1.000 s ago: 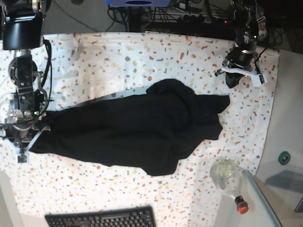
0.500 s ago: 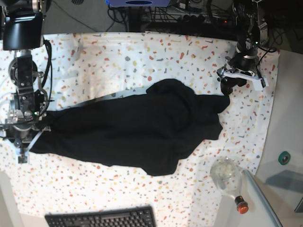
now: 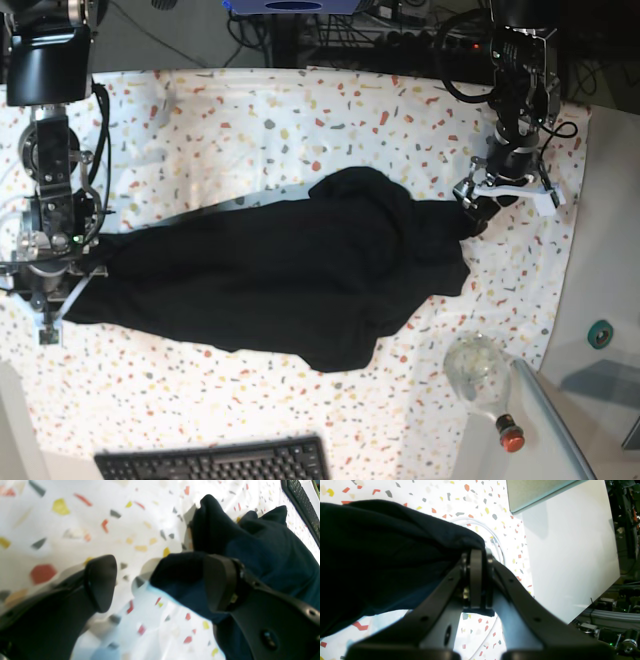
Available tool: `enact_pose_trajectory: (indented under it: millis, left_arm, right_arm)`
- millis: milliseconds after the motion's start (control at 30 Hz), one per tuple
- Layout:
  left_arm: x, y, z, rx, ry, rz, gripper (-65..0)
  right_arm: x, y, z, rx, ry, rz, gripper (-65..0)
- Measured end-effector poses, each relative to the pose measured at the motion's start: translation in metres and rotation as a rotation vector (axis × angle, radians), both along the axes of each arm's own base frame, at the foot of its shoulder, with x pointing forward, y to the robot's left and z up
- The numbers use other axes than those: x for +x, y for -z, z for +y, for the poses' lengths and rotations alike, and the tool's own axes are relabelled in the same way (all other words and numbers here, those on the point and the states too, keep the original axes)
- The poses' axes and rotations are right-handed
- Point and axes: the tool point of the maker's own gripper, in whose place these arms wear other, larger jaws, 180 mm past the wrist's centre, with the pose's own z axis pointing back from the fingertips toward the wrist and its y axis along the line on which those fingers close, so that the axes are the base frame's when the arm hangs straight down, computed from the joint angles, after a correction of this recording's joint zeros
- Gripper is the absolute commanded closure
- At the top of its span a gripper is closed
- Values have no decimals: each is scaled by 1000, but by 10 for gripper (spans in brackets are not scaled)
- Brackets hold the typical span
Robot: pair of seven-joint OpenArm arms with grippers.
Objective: Layout the t-shirt on the table in an organized manner, then fold the t-shirt properly
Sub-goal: 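Release with the left gripper and regrasp the shirt edge nearby, then lift the shirt with both grippers and swing it across the table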
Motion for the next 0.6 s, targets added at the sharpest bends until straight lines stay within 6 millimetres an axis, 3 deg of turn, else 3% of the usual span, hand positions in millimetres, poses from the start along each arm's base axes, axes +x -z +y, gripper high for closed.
enact_pose_trajectory:
  millis: [100,167,200,233,267,367,433,600]
  left_arm:
    - [13,2,-25,-10,80,10,-411]
    - [15,6,-50,-34,143,25,-263]
    - [14,7,-60,-47,166,33,-156]
    - [10,8,-64,-51,178,43,-54]
    - [6,5,-62,-40,188,44,0]
    - [0,-17,-34,49,215,19,0]
    - [9,-46,-17,119,241,-25,0]
    - [52,-105,-19,158,316,-16,0]
  right_arm:
    - [-1,1,-1,0,2,4,0]
    - [-3,10,-2,1,5,28,0]
    - [-5,16,-3,3,11,46,0]
    - [-8,21,-4,6,15,62,0]
    - [-10,24,-5,6,18,72,0]
    - [-16,27,-12,12,40,77,0]
    - [-16,24,-20,6,49,54,0]
    - [-18,20,-30,-14,56,47,0]
